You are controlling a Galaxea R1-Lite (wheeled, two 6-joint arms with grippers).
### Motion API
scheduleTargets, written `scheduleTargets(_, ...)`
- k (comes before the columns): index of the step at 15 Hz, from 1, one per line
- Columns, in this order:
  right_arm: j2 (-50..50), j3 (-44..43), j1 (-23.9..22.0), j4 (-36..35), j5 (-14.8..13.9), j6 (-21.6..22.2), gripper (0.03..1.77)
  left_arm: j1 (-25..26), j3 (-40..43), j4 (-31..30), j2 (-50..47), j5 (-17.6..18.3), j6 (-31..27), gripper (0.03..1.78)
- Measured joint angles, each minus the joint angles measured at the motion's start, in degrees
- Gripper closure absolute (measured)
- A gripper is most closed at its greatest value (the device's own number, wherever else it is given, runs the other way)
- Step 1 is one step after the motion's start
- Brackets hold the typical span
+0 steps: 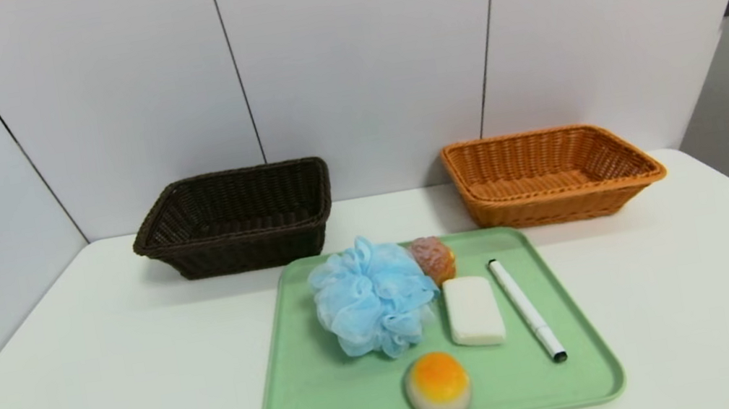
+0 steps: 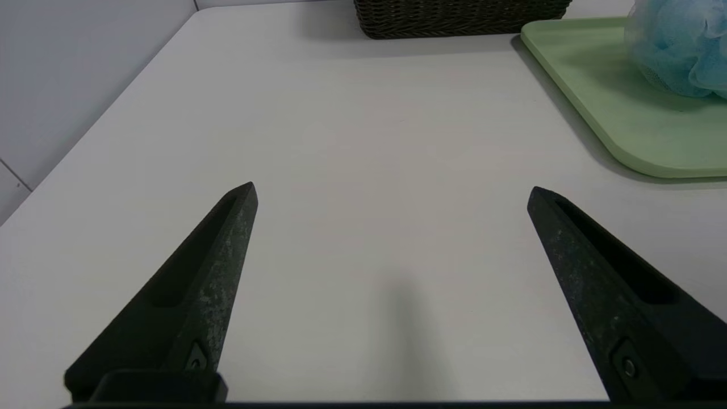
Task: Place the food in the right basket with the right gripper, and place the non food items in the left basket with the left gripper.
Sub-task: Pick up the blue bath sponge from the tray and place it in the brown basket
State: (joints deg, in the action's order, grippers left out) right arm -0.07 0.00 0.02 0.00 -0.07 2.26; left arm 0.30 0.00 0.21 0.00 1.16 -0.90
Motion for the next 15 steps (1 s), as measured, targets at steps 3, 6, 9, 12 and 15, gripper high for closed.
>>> scheduleTargets(3,0.0,0.0,0.0,-0.2,0.0,-0.1,0.10,0.0,0.0,0.0,0.0,-0.2,0.3,0.12)
scheduleTargets(6,0.0,-1.1,0.0,-1.0,0.0,0.7,0.10,0.0,-0.1,0.1,0.0,-0.7,-0.1,0.12)
scheduleTargets(9,0.0,-6.9,0.0,2.4,2.1,1.2,0.10,-0.1,-2.5,3.0,0.2,-0.1,-0.2,0.12)
scheduleTargets(12,1.4,-14.2,0.0,10.6,4.1,1.2,0.10,-0.1,-10.2,11.3,1.9,0.7,0.5,0.12)
scheduleTargets(15,8.1,-19.2,0.7,12.2,4.9,1.4,0.10,-0.1,-16.4,15.3,8.2,1.5,0.9,0.12)
